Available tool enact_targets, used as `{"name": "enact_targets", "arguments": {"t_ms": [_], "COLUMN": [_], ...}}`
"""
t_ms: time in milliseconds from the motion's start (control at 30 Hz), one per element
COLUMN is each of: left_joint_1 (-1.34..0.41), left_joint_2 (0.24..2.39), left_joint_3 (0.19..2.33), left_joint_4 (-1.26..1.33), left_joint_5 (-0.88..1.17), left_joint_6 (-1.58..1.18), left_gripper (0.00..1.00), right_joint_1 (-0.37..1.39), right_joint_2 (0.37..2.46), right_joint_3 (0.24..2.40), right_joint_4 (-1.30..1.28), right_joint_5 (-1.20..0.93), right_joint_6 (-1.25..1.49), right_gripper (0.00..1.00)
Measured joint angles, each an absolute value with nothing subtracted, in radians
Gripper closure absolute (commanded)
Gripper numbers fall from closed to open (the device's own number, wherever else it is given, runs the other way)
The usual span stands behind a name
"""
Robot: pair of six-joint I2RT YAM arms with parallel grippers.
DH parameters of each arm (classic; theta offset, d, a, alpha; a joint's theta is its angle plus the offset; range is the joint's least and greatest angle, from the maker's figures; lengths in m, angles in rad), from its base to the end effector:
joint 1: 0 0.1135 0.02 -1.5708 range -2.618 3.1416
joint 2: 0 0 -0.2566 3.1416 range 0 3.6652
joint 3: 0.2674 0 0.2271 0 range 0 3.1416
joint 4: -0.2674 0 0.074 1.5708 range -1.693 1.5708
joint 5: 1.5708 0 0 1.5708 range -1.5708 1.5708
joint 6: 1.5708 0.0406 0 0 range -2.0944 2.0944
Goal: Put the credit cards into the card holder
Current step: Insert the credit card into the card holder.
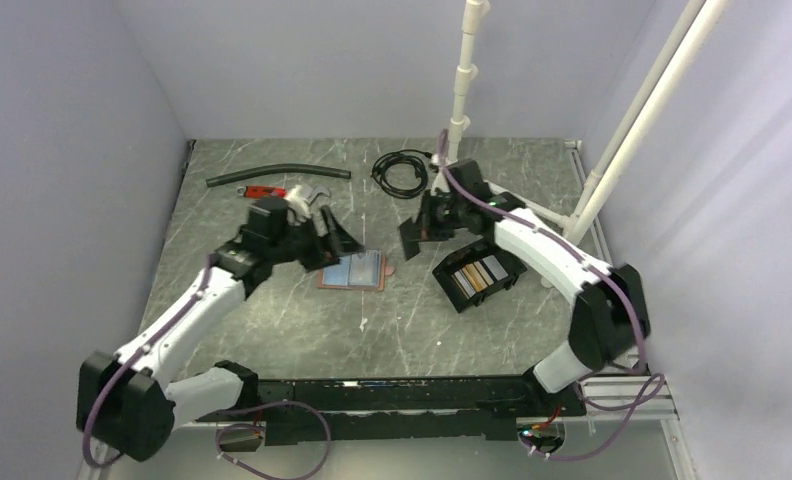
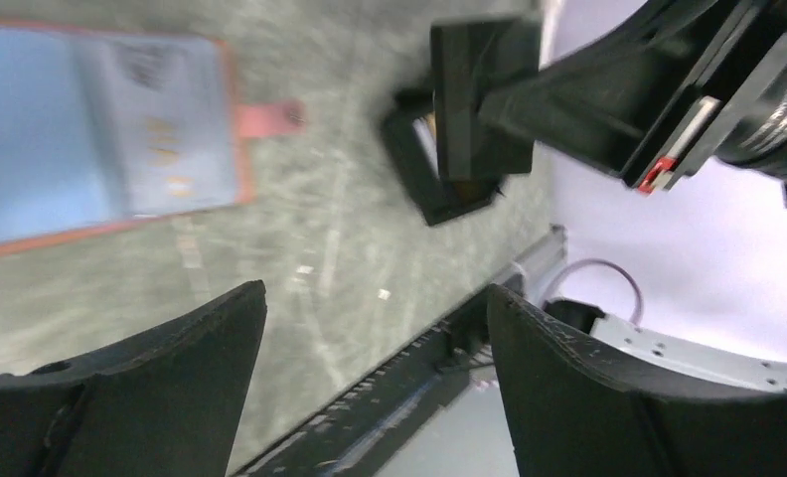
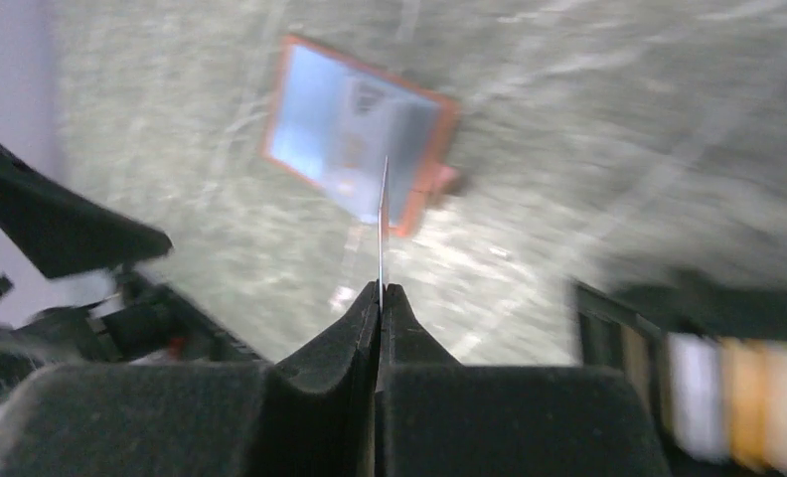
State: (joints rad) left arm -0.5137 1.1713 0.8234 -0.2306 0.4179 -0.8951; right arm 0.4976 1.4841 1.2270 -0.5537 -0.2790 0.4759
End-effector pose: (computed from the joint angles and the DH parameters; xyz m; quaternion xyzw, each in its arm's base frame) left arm 0.2006 -0.1321 0.2709 -0.0661 0.8634 -0.4406 0.2367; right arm 0.2607 0.1543 0.2895 -0.0615 0.9190 0.2859 0.2643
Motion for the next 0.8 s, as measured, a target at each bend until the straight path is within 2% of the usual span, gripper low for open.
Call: {"name": "enact_targets", "arguments": {"t_ms": [133,233,367,433,667,733,800], "left_joint_1": [-0.290,-0.197,-0.153,-0.153,-0.154,-0.154,-0.154], "left_joint_2": [1.137,1.256,1.411,1.474,1.647,1.671,1.694], "left_joint_3": [0.869,0.889,0.899,0.920,0.971,0.971,0.971], "left_joint_4": [-0.429,-0.501,-0.554,-0.558,-0.517,-0.513,-0.512], "left_joint_5": [0.478,0.549,0.602,0.617,0.618,0.607,0.598], "left_joint_6": [-0.715,-0.617,-0.540,-0.519,-0.463,-0.453,-0.448], "left_gripper": [0.45,0.61,0.77,0.83,0.89,0.98,1.00], "right_joint_1": [0.585,0.646,0.692,0.701,0.704,0.704,0.703], "right_joint_2": [1.663,1.800,1.918,1.947,1.967,1.970,1.977], "right_joint_3": [1.229,1.230,1.236,1.238,1.267,1.287,1.303], "right_joint_4": [-0.353,-0.232,-0.132,-0.111,-0.136,-0.156,-0.169], "right_joint_5": [-0.444,-0.525,-0.572,-0.576,-0.493,-0.465,-0.445], "right_joint_6": [0.628,0.739,0.841,0.868,0.894,0.893,0.891], "right_gripper": [1.00,1.00,1.00,1.00,1.00,1.00,1.00]}}
